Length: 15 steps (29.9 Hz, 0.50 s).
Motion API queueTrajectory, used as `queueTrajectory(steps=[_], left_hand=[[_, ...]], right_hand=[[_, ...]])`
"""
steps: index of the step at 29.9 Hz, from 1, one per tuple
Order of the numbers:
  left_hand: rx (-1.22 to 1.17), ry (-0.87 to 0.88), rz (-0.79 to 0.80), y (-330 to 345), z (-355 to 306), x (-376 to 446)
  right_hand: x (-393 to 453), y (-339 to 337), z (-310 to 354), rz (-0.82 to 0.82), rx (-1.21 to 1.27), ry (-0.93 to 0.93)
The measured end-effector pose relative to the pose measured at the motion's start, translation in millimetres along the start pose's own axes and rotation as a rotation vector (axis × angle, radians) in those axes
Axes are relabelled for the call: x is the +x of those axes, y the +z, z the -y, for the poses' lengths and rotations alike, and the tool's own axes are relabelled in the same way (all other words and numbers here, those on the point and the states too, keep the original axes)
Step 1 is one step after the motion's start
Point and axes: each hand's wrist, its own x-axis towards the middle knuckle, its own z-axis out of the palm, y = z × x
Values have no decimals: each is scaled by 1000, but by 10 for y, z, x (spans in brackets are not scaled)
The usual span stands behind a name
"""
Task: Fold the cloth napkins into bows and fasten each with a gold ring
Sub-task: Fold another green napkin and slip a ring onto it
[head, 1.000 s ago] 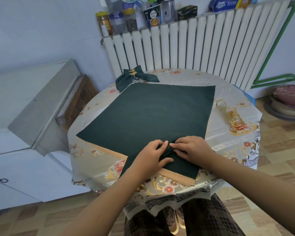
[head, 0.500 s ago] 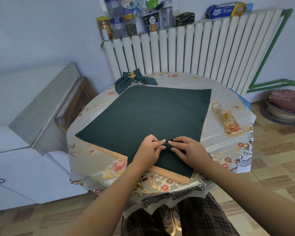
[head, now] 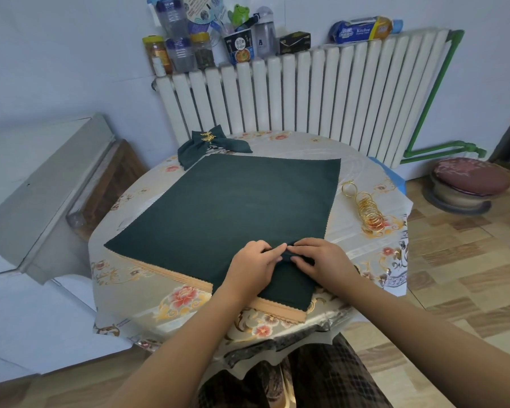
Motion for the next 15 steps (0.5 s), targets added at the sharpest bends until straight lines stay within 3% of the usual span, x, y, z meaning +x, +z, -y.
queueTrajectory(steps=[6, 12, 15], left_hand=[[87, 96, 102, 30, 89, 32], [-63, -43, 50, 6, 46, 64], [-47, -50, 1, 18, 70, 106]], right_hand=[[2, 20, 21, -25, -25, 8], [8, -64, 44, 41, 108, 136], [47, -187, -100, -151, 120, 296]])
